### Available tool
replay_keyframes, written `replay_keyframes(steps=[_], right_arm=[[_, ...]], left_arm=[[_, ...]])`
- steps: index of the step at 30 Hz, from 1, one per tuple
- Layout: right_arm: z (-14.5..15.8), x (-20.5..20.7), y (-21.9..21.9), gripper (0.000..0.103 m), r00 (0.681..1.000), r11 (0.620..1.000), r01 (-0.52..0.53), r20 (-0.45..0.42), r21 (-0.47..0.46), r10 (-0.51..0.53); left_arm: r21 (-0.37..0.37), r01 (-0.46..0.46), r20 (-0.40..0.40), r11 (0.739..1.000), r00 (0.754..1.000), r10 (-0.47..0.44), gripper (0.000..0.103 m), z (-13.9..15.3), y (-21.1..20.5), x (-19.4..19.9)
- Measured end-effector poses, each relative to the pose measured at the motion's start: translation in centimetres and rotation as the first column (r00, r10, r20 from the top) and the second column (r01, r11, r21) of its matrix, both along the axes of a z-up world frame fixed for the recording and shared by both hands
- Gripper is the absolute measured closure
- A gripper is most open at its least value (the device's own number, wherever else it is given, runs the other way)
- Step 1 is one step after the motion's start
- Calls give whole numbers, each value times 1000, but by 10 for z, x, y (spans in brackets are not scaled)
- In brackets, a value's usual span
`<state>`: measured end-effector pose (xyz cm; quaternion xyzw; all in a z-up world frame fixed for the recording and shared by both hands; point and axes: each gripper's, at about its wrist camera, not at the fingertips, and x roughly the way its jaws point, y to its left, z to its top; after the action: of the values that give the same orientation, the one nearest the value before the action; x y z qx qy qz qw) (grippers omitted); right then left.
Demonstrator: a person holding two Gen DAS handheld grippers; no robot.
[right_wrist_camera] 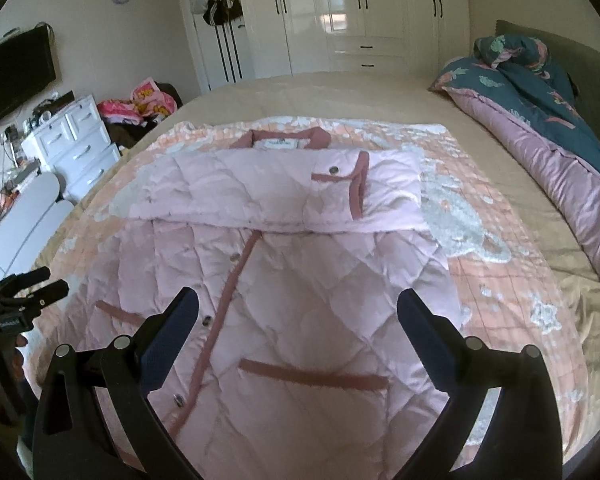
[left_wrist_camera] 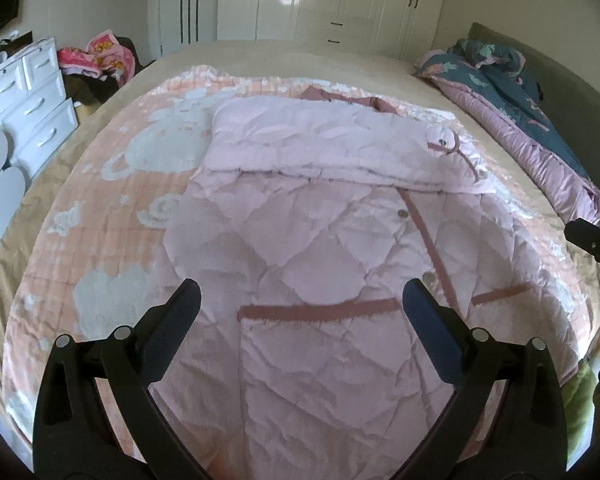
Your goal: Fold large clothes
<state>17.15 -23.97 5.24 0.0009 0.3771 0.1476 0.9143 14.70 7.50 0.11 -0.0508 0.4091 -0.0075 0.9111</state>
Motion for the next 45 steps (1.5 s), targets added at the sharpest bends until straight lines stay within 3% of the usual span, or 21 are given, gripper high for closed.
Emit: replay_keyframes(steps=[23,34,45], right_arm=[[-51,-37,-55,4,993,996,67,-89,-52,-72],[-83,-56,-93,4,978,992,106,-173,-75,-117],[-106,-79,-110,4,962,990,111,-240,-82,-128]], left_arm=[[30,-86,-81,996,993,88,8,-46,33,-36],[64,-138,-127,988,981,145,8,-74,59,-65],[-44,-177,-175,983,970,167,8,-96,80,-86]])
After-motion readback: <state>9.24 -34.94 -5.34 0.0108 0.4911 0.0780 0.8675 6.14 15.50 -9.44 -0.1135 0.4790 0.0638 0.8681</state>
